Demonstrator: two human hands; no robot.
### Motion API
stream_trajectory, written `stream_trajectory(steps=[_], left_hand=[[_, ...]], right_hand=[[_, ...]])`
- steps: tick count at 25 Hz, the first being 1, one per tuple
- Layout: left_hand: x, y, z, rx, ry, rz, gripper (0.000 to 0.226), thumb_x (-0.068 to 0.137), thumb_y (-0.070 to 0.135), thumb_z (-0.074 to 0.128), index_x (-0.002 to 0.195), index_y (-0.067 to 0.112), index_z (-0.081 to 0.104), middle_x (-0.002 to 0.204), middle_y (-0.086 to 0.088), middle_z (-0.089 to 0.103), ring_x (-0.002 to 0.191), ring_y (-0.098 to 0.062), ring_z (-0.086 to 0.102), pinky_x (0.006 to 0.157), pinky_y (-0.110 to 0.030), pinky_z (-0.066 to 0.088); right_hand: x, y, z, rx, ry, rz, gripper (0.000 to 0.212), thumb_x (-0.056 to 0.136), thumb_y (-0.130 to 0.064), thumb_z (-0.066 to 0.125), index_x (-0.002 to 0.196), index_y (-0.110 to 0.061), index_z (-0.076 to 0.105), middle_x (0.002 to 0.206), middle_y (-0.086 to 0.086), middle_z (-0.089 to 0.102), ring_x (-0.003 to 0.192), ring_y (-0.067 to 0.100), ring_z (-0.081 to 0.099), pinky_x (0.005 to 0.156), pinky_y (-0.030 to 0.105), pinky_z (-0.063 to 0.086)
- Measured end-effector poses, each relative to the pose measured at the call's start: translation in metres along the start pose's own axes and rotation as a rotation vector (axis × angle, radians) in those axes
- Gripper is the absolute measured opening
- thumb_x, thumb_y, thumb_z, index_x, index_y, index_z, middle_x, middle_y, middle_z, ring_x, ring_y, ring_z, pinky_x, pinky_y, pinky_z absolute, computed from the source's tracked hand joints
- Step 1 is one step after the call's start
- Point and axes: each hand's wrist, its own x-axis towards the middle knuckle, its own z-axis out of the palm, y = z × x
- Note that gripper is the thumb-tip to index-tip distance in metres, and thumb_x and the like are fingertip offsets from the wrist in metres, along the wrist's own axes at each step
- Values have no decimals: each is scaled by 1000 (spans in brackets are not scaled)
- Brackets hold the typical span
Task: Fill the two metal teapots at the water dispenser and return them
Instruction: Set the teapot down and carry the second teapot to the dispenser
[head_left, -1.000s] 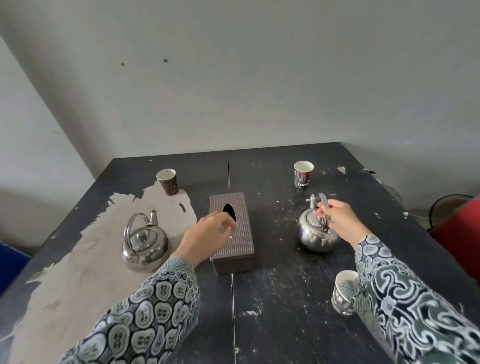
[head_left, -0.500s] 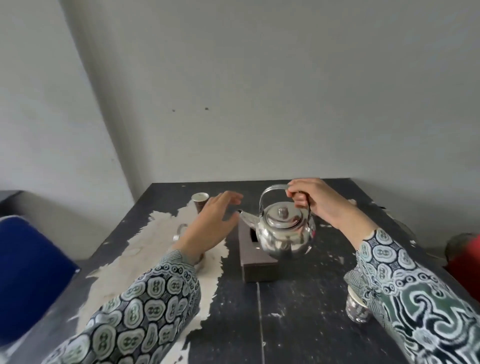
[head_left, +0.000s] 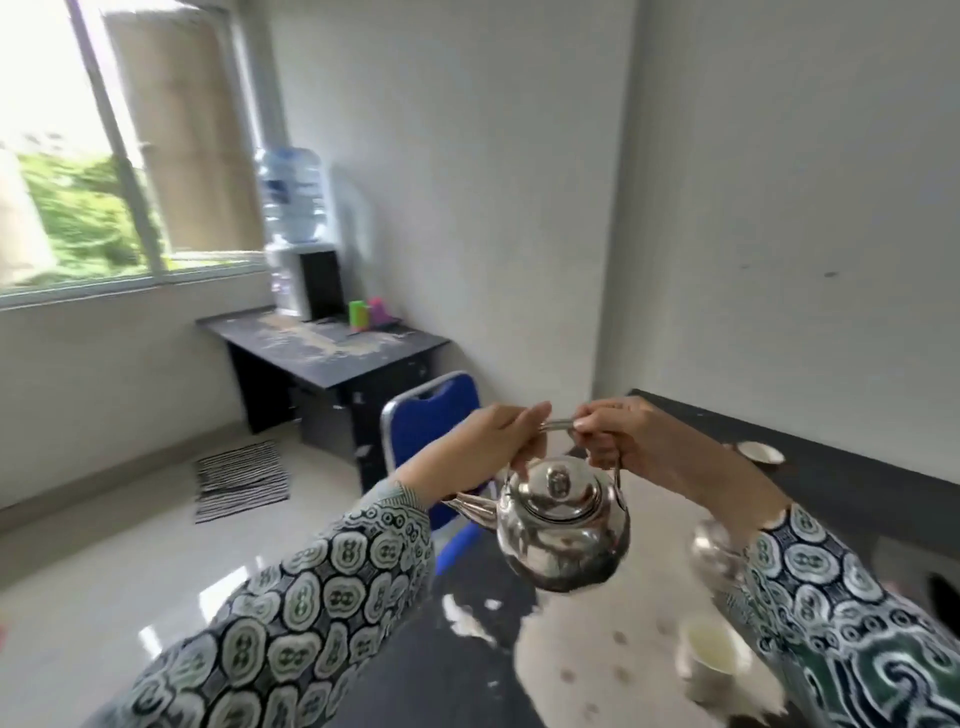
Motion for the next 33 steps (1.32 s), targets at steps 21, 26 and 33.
stream_trajectory(steps=[21,26,33], left_hand=[[-85,-327,-406,125,452,-236,47,95,37,39,51,22,40,48,4,40,48,-18,38,55,-30,35],[-7,-394,-479,75,460,-191,46,94,36,39,50,32,53,43,11,41,47,-14,37,53,-30,34],[104,-489,-576,139,457,-109,35,95,35,37,64,21,47,55,7,40,52,-11,35,57,-31,34]], right_hand=[[451,-7,336,-80,-436,-120,5,82,-11,60,79,-9,64,57,-3,43,49,5,37,50,16,33],[580,-9,324,-56,-472,-186,17,77,-20,62,83,-4,64,54,-4,40,50,7,33,50,17,31],[757,-5,309,-58,-363,-236,12,76,-20,62,78,-8,63,58,3,40,49,8,30,47,18,24]])
